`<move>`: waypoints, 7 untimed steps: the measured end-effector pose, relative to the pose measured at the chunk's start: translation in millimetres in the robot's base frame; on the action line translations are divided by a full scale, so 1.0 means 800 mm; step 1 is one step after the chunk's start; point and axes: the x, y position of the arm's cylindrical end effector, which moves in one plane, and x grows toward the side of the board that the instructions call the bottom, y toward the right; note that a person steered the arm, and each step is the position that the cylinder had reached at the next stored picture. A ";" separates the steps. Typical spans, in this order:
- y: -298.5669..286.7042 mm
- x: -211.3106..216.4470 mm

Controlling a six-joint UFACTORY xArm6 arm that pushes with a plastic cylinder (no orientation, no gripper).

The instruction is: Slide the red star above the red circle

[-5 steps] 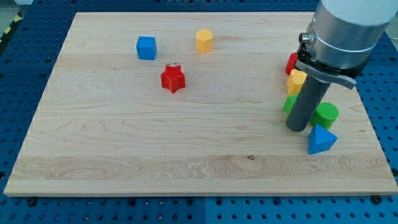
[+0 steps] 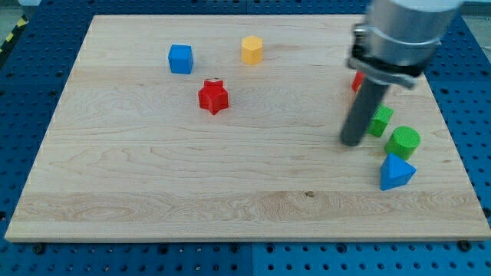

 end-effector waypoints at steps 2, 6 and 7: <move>-0.260 -0.014; -0.245 -0.093; -0.206 -0.093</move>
